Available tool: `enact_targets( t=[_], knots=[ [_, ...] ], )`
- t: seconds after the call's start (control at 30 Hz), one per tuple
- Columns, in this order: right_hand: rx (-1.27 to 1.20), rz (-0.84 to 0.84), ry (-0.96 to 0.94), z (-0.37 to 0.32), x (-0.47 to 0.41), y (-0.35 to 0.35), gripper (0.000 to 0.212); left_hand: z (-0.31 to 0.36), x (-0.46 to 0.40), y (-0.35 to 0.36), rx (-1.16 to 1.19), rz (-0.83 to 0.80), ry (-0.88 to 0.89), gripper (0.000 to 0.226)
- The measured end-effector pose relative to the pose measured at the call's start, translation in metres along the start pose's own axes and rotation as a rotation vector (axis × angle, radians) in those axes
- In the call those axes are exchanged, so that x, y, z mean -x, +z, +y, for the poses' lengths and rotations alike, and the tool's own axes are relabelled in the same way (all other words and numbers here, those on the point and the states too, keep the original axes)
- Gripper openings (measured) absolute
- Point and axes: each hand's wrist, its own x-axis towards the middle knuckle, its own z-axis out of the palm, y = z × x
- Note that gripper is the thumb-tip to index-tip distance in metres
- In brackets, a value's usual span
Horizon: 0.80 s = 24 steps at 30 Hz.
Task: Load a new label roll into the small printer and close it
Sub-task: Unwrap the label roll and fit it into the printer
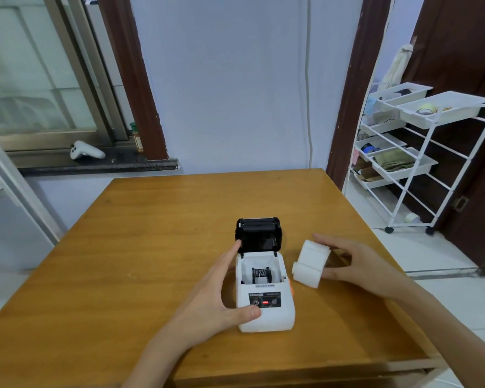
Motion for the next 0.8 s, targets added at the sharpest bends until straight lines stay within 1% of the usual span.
enact_targets(
  t=[0.23,0.43,0.7,0.8],
  knots=[
    [0.074,0.021,-0.013,-0.011,0.002,0.005,0.068,0.002,0.001,0.001,0.004,0.003,-0.002,0.113],
    [0.081,0.064,-0.014,-0.012,0.001,0.008,0.062,0.003,0.001,0.0,0.003,0.004,-0.004,0.113],
    [-0.009,0.159,0.0,-0.003,0.001,0.009,0.052,0.004,0.001,-0.001,0.006,-0.002,-0.008,0.109],
    [-0.124,0.186,0.013,-0.009,0.002,0.005,0.049,0.005,0.002,-0.001,-0.008,0.0,-0.006,0.105]
  ],
)
